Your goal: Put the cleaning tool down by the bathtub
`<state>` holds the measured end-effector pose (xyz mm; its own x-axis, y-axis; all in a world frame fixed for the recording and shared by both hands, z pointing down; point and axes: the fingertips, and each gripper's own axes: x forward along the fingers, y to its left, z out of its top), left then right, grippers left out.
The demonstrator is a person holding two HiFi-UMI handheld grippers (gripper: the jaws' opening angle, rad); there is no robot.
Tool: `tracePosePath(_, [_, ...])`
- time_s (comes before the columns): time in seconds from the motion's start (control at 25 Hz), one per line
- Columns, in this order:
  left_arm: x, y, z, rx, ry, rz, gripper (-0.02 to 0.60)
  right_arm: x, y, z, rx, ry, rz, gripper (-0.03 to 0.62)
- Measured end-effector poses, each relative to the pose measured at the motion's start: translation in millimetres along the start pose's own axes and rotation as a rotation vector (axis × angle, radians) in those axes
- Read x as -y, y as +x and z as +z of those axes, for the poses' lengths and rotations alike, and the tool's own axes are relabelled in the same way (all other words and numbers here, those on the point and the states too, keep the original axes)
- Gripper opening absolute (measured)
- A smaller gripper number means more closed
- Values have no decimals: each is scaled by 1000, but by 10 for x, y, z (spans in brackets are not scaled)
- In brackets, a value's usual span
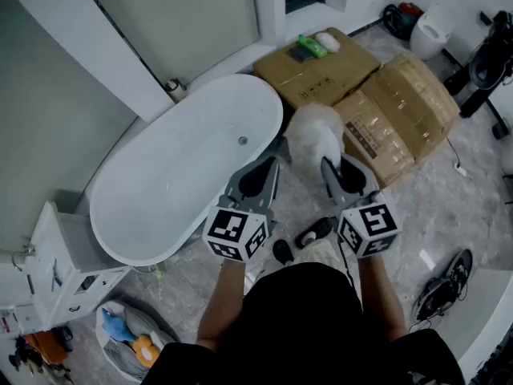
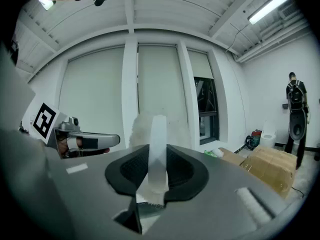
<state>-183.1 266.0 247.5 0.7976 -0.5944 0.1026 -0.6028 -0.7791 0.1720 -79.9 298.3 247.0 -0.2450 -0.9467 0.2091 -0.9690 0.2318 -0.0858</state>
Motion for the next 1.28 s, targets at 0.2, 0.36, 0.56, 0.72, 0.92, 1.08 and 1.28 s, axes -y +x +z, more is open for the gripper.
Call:
tracePosePath(0.2, [-45,-71,54,9,8,12,-2,-6,-21,0,-2,-6,-13,90])
tracePosePath(0.36, [-105,-99,63,12,3,22,-2,-47,-23,8,-1,-19,-10,89])
tracePosePath(0.56, [-112,-131,3,5,2,18,-2,-49,-7,-72,3,43,-21,92])
tracePosePath(0.72, [-113,-121,-35,-7,0,15,-2,-39,-42,-90,8,57,-22,92])
tracePosePath(0.92, [-139,-51,-66,-17,-4,11,-2,51,-12,-131,-4,74,-38,92])
tracePosePath(1.08, [-194,59,-74,-19,-13,19,-2,175,41,-140,-14,82,-44,92])
tracePosePath(1.28, [-252,227,-38,-25,-13,24,-2,325,148,-86,-18,77,-42,92])
